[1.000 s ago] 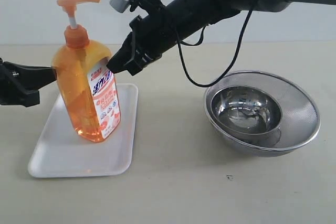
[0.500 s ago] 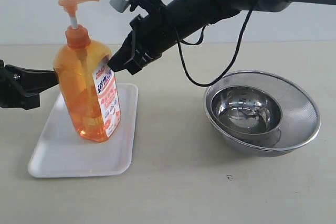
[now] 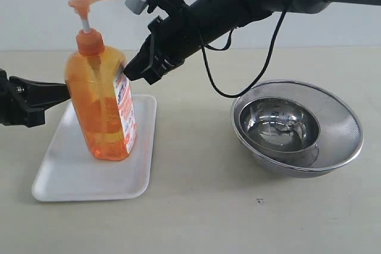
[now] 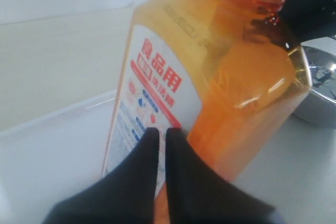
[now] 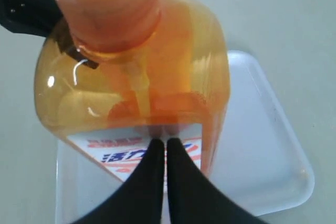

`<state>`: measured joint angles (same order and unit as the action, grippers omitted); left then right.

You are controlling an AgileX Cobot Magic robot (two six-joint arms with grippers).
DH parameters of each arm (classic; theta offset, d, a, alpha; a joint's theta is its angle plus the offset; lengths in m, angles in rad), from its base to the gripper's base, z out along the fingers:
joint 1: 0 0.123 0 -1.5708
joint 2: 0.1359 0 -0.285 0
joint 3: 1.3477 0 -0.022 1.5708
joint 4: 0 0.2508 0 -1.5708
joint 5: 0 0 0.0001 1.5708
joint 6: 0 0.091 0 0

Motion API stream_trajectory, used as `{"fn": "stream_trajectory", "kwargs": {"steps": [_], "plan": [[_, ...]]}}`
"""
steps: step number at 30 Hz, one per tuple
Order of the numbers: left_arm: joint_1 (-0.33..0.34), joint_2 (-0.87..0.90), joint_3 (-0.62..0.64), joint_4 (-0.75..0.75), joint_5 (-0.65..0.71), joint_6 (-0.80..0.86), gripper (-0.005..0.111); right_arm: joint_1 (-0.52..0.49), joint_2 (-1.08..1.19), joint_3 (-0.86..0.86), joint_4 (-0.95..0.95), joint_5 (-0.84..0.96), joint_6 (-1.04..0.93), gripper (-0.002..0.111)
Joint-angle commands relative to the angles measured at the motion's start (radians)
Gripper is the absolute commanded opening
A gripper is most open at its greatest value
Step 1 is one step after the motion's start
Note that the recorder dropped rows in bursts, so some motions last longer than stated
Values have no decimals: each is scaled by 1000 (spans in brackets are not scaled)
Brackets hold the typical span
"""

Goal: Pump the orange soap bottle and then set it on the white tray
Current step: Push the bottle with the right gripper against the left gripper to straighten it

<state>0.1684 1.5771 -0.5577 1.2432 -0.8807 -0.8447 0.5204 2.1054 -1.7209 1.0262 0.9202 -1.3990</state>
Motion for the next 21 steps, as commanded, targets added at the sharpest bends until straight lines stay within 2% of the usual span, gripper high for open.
{"fn": "stream_trajectory", "kwargs": {"steps": [1, 16, 21], "plan": [[-3, 6, -5, 24, -53, -12, 5, 2, 0, -2, 6, -2, 3, 0], [-3, 6, -5, 33, -47, -16, 5, 2, 0, -2, -4, -12, 3, 0], [1, 6, -5, 33, 65, -19, 5, 0, 0, -2, -46, -5, 20, 0]]}}
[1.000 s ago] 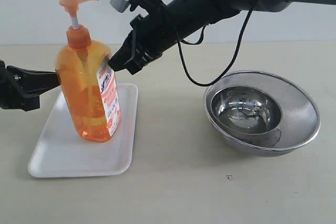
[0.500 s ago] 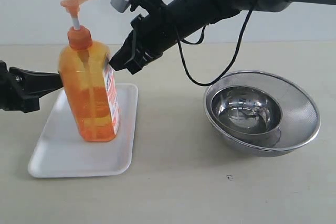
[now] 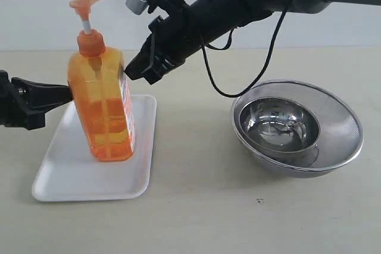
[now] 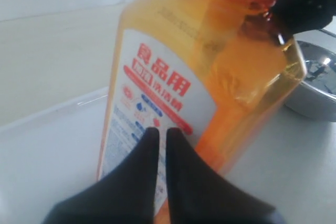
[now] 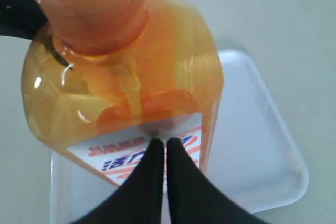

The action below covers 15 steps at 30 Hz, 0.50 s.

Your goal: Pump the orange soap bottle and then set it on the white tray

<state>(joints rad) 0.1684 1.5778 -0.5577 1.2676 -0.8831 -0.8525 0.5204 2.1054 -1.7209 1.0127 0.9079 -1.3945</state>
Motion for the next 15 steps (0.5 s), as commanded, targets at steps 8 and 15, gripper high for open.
{"fn": "stream_trajectory", "kwargs": {"steps": [8, 15], "plan": [[1, 5, -5, 5, 77, -15, 5, -2, -2, -2, -84, -5, 46, 0], [1, 5, -5, -2, 106, -15, 5, -2, -39, -2, -160, -25, 83, 0]]}}
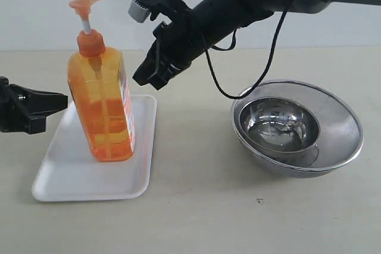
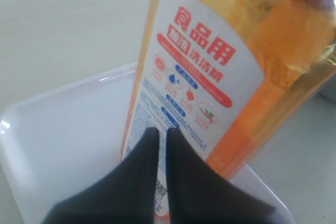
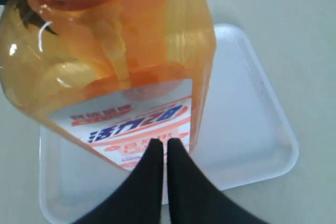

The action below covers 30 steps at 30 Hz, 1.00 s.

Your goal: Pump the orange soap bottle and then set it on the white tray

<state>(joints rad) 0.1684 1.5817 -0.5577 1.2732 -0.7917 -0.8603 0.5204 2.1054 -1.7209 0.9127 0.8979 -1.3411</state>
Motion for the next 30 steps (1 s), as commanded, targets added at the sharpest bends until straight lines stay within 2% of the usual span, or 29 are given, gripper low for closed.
{"fn": "stream_trajectory", "kwargs": {"steps": [1, 7, 14, 23, 30], "plan": [[1, 1, -5, -13, 13, -7, 5, -2, -48, -2, -80, -23, 37, 0], [1, -32, -5, -75, 16, 17, 5, -3, -107, -2, -134, -24, 51, 0], [1, -160, -2, -79, 95, 15, 5, -15, -141, -2, -157, -10, 55, 0], [1, -302, 39, -79, 130, -19, 5, -91, -182, -2, -157, 40, 77, 0], [1, -394, 96, -81, 142, -41, 5, -114, -240, 33, -162, 52, 80, 0]]}}
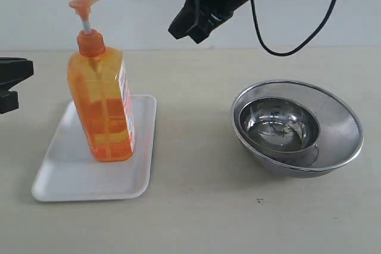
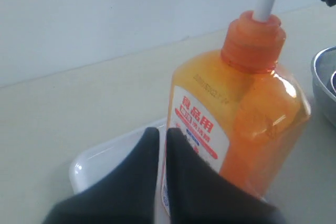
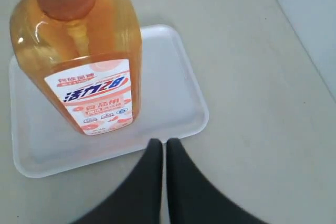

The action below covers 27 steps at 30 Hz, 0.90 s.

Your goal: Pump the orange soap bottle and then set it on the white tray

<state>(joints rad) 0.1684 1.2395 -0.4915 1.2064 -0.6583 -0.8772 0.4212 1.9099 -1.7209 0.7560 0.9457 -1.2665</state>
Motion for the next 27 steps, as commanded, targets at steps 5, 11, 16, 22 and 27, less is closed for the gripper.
{"fn": "stream_trajectory", "kwargs": {"steps": [5, 11, 16, 22, 27], "plan": [[1, -136, 65, -22, 62, -52, 5, -32, -115, 145, -7, -68, 5, 0], [1, -224, 82, -22, 62, -80, 5, -36, -216, 245, -12, -144, 5, 0], [1, -266, 82, -22, 66, -95, 5, -75, -292, 306, -9, -165, 9, 0], [1, -309, 86, -19, 98, -95, 5, -160, -405, 423, -8, -243, 9, 0], [1, -356, 131, -62, 140, -95, 5, -183, -488, 498, 11, -345, 21, 0]]}}
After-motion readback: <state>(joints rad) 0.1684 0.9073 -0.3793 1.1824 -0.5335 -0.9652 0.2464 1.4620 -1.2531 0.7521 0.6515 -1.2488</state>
